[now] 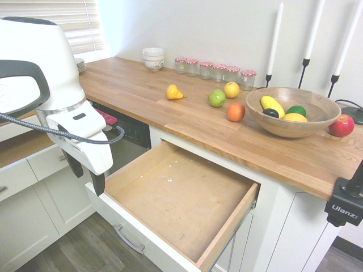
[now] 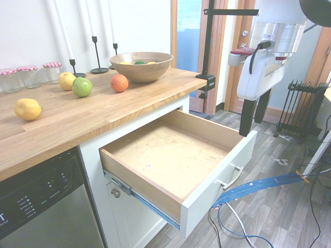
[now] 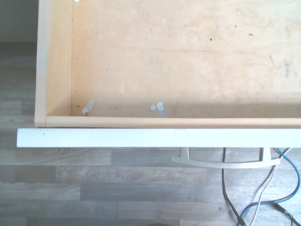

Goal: Close the drawer

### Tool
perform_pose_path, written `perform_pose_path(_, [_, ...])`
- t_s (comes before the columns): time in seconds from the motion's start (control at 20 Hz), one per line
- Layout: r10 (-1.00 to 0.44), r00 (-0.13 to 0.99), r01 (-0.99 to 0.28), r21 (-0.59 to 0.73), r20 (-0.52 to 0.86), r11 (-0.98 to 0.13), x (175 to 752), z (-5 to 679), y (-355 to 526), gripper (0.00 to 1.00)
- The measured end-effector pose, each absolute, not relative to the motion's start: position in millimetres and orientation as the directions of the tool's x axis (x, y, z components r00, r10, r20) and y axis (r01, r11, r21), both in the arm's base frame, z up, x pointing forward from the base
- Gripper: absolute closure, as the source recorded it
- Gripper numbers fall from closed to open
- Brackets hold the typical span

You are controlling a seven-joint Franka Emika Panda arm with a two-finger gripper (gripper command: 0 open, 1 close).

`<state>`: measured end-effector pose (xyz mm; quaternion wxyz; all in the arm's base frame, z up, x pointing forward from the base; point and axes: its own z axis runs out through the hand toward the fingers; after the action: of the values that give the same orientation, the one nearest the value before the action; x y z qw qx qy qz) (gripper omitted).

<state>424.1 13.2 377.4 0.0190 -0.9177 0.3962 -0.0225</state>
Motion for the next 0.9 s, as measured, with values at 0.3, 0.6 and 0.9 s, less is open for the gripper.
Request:
perform_pose_path(0.3, [-0.728,0.685,-0.727,-0.048,0.019,-0.685,429.2,362.0,13.3,0.0])
perform_pose_path(0.6, [-0.73,0.683,-0.73,-0.009,-0.008,-0.683,439.9,305.0,4.2,0.0])
perform_pose_path(0.9, [-0.743,0.668,-0.743,0.014,-0.031,-0.669,443.9,247.8,-13.3,0.0])
